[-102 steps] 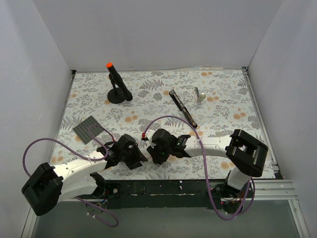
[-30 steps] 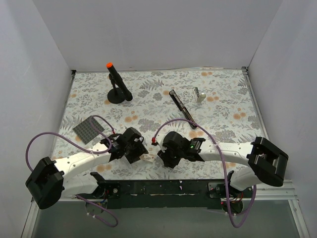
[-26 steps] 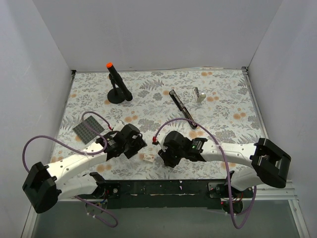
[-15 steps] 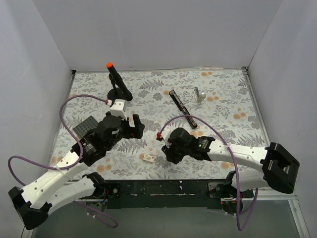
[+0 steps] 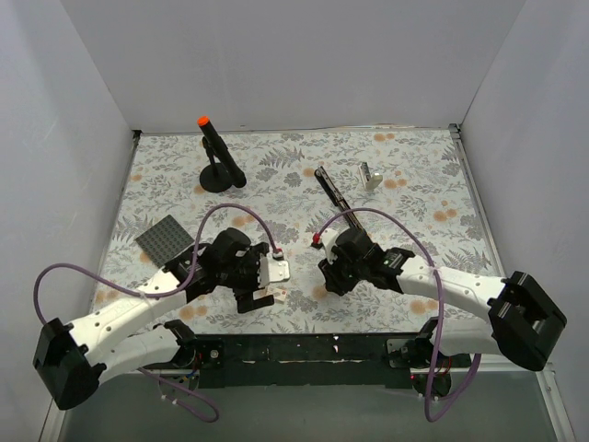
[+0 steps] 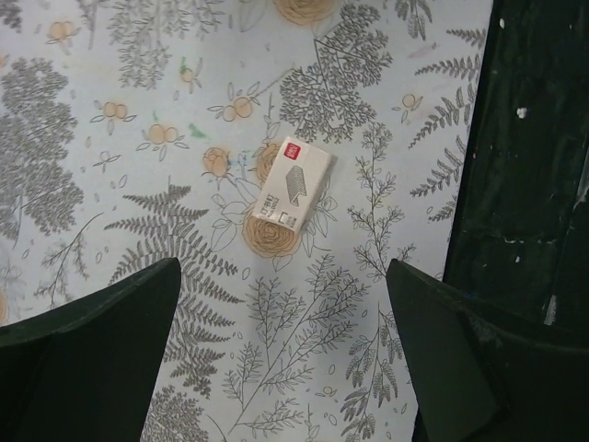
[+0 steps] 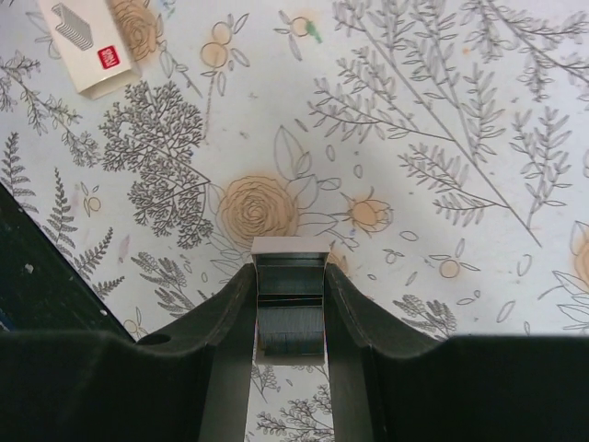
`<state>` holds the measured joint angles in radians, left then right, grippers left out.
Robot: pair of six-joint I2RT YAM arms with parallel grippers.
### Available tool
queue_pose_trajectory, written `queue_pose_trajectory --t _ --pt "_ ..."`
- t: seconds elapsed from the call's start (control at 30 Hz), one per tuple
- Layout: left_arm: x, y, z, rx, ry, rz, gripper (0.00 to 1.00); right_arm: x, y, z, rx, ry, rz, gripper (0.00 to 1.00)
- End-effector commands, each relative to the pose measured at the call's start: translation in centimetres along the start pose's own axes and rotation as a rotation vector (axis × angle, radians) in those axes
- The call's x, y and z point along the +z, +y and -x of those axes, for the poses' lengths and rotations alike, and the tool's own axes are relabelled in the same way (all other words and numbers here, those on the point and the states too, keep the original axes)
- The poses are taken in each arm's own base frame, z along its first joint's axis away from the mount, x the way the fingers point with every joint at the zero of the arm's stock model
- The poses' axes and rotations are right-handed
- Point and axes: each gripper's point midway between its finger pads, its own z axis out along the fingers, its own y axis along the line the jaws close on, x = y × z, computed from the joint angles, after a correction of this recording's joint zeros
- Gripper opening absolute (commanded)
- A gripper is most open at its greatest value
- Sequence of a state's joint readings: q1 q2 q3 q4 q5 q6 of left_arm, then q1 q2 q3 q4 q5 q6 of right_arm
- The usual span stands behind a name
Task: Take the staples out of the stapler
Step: Adjust the shell at the center of the board.
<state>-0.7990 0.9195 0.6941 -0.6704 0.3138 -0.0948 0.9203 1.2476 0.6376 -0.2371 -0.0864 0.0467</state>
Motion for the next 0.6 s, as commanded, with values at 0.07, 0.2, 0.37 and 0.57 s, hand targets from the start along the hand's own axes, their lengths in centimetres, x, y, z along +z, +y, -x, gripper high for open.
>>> queue_pose_trajectory --t 0.07,0.2,0.37,0.57 --pt "3.0 -1.4 -1.3 0.207 0.01 -0.159 0.96 -1.0 -1.5 1.2 0.019 -0.069 0.004 0.17" --pt "4.3 -1.5 -0.6 0.219 -0.019 -0.2 0.94 -1.0 -1.9 1.2 0.033 -0.081 0.006 0.17" --pt "5.5 -0.2 -0.4 0.262 0.003 -0.179 0.9 -1.0 -1.7 1.2 0.041 -0.092 0.025 0.17" --pt "6.8 -1.0 -0.5 0.275 0.012 -0.245 0.84 -1.2 -1.8 1.6 0.04 -0.103 0.023 0.17"
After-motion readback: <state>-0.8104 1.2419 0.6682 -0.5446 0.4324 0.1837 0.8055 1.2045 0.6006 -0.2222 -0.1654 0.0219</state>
